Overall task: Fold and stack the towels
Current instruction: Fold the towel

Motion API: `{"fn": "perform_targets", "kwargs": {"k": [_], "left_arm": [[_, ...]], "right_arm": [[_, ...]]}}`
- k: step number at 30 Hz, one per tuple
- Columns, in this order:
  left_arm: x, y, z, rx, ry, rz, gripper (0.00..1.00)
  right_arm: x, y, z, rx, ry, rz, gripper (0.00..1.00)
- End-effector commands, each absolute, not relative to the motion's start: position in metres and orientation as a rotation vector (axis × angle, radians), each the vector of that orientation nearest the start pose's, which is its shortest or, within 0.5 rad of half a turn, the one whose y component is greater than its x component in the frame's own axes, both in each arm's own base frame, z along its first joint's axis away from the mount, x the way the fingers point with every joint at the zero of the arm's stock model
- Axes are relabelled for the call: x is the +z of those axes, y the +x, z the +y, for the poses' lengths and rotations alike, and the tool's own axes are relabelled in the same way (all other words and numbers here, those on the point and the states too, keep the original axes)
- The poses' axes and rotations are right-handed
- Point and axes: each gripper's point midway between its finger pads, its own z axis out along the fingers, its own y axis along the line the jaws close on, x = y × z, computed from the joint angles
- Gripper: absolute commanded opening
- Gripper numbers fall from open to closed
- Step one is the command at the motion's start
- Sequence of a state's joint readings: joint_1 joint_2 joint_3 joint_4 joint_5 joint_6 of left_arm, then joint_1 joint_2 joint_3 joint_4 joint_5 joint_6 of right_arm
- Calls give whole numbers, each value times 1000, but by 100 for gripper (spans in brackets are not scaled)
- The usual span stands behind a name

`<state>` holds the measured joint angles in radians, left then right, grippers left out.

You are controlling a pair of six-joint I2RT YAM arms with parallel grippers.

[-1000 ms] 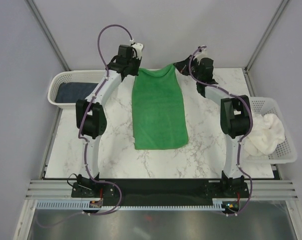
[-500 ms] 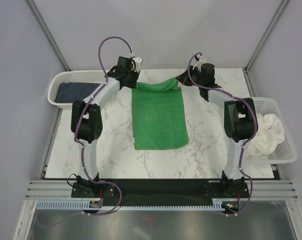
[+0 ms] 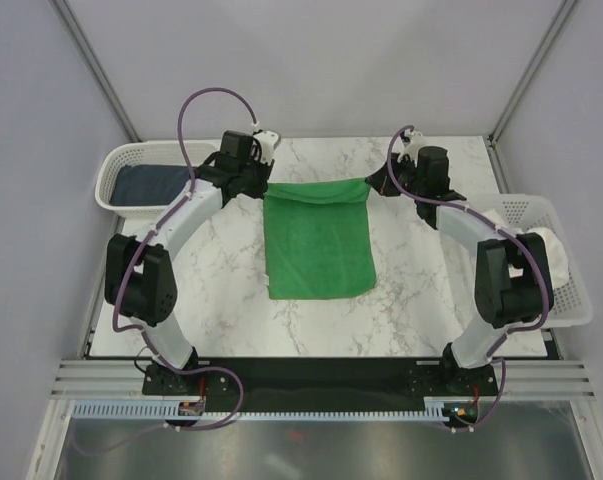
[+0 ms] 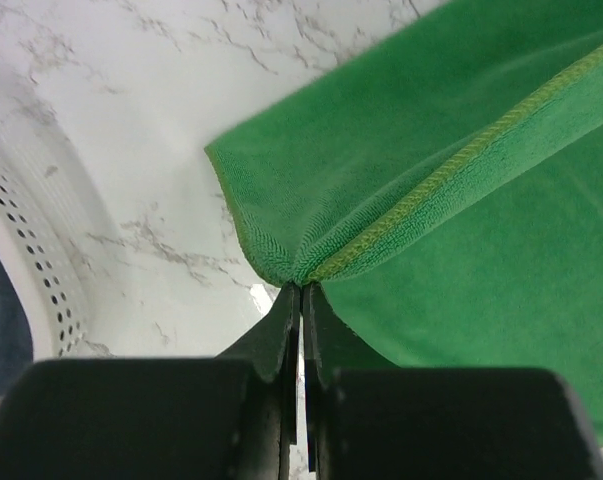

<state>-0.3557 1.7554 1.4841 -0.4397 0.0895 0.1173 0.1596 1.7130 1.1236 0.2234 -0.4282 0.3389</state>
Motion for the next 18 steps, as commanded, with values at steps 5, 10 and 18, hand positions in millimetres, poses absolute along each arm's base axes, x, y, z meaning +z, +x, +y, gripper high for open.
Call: {"fn": "perform_targets", "kwargs": {"k": [5,10,18], "left_arm": [[167,402,-183,-265,617,2236,2],[168,369,-187,-291,617,2244,2],[144,327,-187,-289,636,2305,2]], "right_arm": [[185,428,156,732,-162,1958,0],[183,400,153,744,-156,1969,0],[167,354,158,811,-136,1986,0]]}}
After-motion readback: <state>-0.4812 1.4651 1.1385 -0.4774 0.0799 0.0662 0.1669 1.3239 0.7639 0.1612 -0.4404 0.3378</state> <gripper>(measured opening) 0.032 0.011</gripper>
